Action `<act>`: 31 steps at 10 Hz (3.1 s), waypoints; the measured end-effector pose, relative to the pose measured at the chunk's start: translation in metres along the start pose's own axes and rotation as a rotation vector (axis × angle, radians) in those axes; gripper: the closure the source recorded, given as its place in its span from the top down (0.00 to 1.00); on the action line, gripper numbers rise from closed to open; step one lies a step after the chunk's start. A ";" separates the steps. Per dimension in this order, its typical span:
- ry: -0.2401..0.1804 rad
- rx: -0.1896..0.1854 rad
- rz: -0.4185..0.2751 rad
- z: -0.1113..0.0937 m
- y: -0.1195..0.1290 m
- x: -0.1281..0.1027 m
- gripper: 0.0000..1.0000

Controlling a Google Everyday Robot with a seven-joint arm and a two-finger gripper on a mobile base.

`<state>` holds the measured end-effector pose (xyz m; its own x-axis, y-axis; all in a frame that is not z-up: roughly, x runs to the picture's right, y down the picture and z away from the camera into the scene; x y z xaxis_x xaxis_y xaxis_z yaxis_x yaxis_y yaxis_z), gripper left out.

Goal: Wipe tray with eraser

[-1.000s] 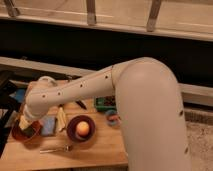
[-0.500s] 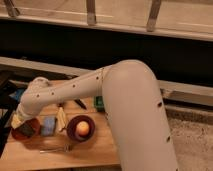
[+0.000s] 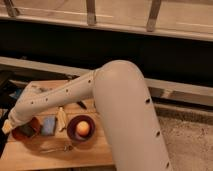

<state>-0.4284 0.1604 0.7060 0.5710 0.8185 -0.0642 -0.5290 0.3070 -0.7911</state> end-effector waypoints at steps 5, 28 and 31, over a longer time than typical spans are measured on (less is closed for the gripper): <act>-0.014 0.017 -0.003 0.010 -0.011 -0.006 0.64; 0.101 0.156 -0.142 -0.037 -0.051 -0.040 0.00; 0.158 0.252 -0.153 -0.089 -0.100 -0.055 0.00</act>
<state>-0.3511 0.0411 0.7348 0.7360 0.6738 -0.0653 -0.5568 0.5476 -0.6246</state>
